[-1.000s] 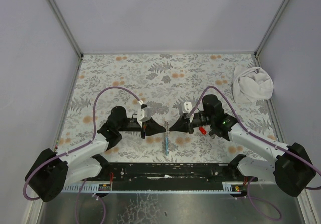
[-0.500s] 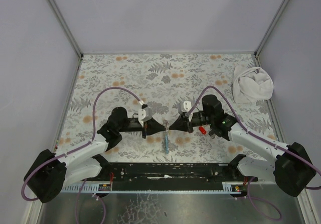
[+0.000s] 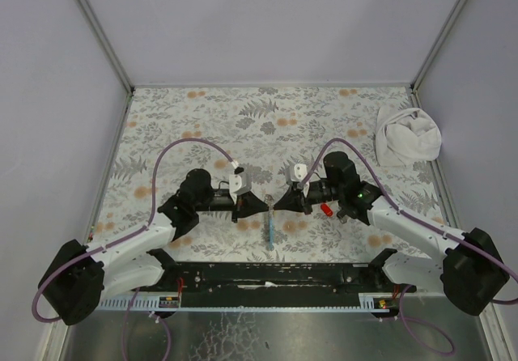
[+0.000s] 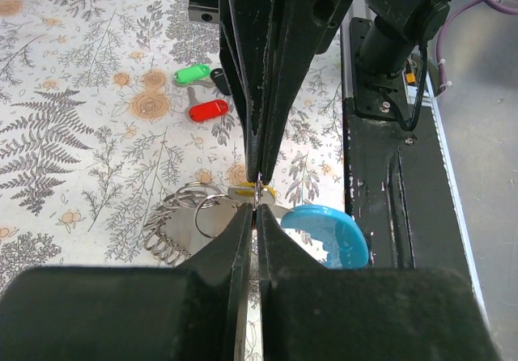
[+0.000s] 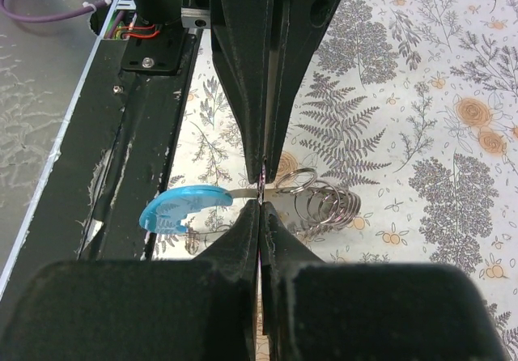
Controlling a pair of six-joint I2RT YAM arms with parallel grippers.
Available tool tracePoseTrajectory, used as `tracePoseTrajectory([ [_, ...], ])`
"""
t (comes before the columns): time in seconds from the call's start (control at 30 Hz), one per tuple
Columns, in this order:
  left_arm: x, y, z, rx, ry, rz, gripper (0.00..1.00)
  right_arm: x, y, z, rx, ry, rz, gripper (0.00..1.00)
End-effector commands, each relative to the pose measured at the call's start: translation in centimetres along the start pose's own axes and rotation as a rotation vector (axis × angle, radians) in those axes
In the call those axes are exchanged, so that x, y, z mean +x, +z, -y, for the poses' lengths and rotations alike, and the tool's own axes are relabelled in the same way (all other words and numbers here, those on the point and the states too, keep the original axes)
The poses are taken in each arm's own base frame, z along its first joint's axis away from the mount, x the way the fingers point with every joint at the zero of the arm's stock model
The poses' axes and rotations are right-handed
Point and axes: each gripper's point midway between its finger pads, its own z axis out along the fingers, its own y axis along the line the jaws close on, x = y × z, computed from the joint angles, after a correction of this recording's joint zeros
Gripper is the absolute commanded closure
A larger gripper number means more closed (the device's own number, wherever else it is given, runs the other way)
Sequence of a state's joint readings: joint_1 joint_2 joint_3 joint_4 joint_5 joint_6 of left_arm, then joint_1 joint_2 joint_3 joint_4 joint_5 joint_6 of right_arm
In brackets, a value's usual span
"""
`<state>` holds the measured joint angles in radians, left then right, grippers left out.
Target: Put the keys on the keyring
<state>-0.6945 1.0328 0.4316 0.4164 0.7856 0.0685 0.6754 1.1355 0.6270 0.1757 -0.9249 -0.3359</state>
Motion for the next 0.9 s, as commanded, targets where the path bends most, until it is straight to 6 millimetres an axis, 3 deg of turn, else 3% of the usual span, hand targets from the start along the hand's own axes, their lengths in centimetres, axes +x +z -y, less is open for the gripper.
tracePoseTrajectory([
  [0.0, -1.19, 0.43, -0.27, -0.004, 0.039, 0.003, 1.0, -2.83, 0.37, 0.45, -0.011, -0.089, 0.043, 1.0],
  [0.57, -1.46, 0.24, 0.35, -0.002, 0.062, 0.037, 1.0, -3.2, -0.17, 0.24, 0.008, -0.125, 0.039, 1.0],
  [0.67, -1.44, 0.24, 0.42, 0.001, 0.063, 0.043, 1.0, -3.11, -0.42, 0.24, 0.022, -0.132, 0.032, 0.86],
  [0.87, -1.28, 0.19, 0.44, 0.002, 0.065, 0.049, 1.0, -2.77, -0.52, 0.29, 0.034, -0.132, 0.023, 0.73],
])
